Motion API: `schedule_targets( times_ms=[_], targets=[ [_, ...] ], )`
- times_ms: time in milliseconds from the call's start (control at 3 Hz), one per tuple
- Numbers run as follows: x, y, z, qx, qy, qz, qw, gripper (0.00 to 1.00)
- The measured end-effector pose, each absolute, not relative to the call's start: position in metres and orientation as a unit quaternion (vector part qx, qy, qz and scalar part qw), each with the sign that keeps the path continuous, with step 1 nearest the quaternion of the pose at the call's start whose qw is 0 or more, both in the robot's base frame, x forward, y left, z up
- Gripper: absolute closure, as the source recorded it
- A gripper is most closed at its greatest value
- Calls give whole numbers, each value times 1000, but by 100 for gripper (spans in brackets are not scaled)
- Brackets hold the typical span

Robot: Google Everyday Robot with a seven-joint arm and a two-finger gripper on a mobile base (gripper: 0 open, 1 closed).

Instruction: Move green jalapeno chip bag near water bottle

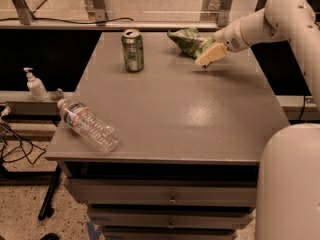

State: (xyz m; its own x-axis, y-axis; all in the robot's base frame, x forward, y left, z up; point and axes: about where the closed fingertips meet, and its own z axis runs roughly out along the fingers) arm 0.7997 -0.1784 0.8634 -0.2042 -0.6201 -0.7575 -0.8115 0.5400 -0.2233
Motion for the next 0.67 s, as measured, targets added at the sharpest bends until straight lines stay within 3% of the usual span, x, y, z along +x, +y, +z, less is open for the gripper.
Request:
schedule_targets(
  times_ms=[667],
  targets=[
    [806,-175,867,-460,769,110,430,64]
  ],
)
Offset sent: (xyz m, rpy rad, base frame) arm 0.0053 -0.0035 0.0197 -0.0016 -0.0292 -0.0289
